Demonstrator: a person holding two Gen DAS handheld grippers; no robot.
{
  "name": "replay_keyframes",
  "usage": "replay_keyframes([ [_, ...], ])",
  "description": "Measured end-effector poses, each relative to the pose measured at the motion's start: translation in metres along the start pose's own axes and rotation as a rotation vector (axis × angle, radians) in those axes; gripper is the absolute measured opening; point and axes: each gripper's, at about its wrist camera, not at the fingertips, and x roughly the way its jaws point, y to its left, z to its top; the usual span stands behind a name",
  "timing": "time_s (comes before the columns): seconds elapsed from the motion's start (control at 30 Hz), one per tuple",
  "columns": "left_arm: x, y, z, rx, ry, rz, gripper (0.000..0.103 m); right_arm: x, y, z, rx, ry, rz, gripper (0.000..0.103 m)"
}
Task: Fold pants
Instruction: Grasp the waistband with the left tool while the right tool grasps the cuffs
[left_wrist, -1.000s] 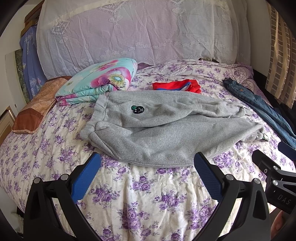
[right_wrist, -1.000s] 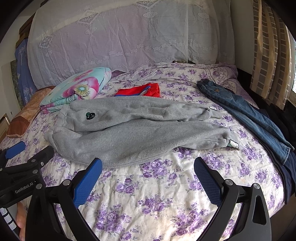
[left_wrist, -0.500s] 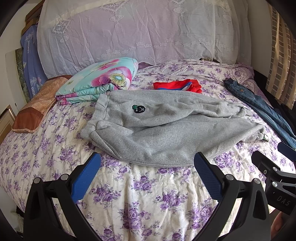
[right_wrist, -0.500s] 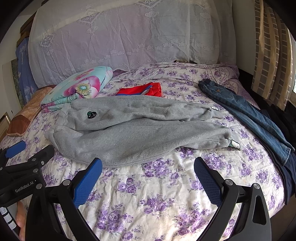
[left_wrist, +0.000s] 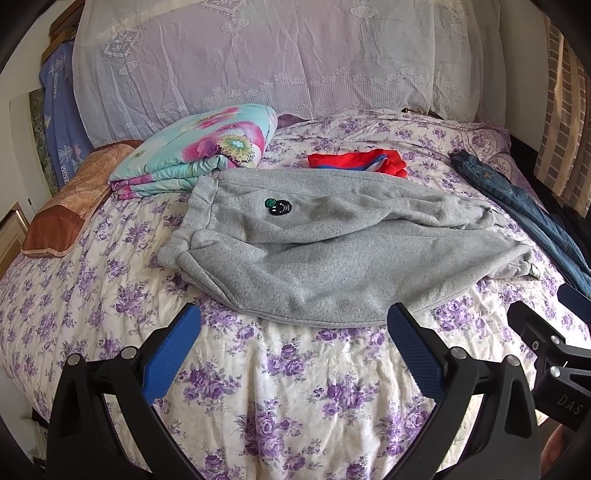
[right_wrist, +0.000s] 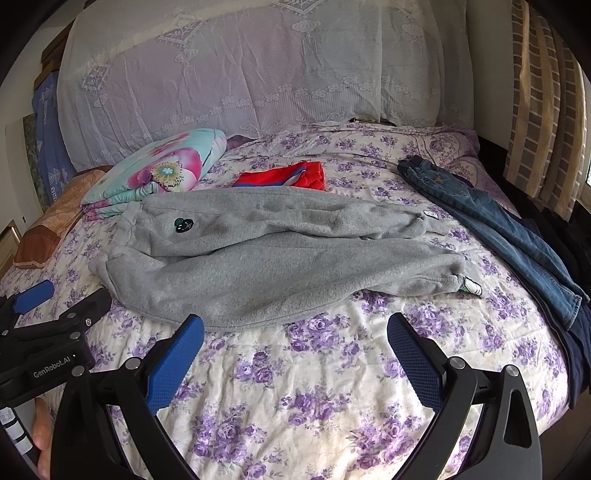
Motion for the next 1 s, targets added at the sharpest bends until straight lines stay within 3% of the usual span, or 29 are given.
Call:
replay_keyframes([
  [0.2, 0.065, 0.004, -0.01, -0.061, 0.223, -0.103, 0.098, 0.032, -0.016, -0.015, 0.042, 0.114, 0.017, 0.1],
  [0.33, 0.094, 0.04, 0.005, -0.169, 0.217, -0.039, 0.098, 0.036, -0.021, -0.018, 0.051, 0.125, 0.006, 0.1],
  [0.53, 0.164, 0.1, 0.025, -0.329, 0.356, -0.018, 0.098, 0.036, -0.023, -0.016, 0.045, 0.126, 0.007, 0.1],
  [0.57, 0.175, 0.105, 0.025, -0.349, 0.37, -0.029, 0.093, 0.036, -0.023, -0.017, 0.041, 0.13, 0.008, 0.1],
  [0.6, 0.186, 0.109, 0.025, -0.356, 0.386, -0.049, 0.059, 0.037, -0.025, -0.017, 0.04, 0.137, 0.014, 0.1],
  [0.63, 0.195, 0.111, 0.025, -0.349, 0.404, -0.051, 0.045, 0.038, -0.028, -0.017, 0.043, 0.143, 0.025, 0.1],
  [0.67, 0.197, 0.113, 0.026, -0.351, 0.388, -0.053, 0.041, 0.038, -0.034, -0.018, 0.055, 0.148, 0.036, 0.1],
  [0.73, 0.187, 0.117, 0.026, -0.374, 0.343, -0.095, 0.018, 0.039, -0.05, -0.017, 0.086, 0.159, 0.046, 0.1],
  [0.83, 0.166, 0.122, 0.019, -0.391, 0.278, -0.118, 0.017, 0.048, -0.087, -0.007, 0.139, 0.192, 0.069, 0.1],
  [0.9, 0.16, 0.128, 0.01, -0.415, 0.274, -0.13, 0.018, 0.057, -0.116, 0.003, 0.214, 0.22, 0.073, 0.1],
  [1.0, 0.156, 0.137, 0.0, -0.46, 0.277, -0.164, 0.018, 0.077, -0.155, 0.017, 0.338, 0.254, 0.152, 0.1],
])
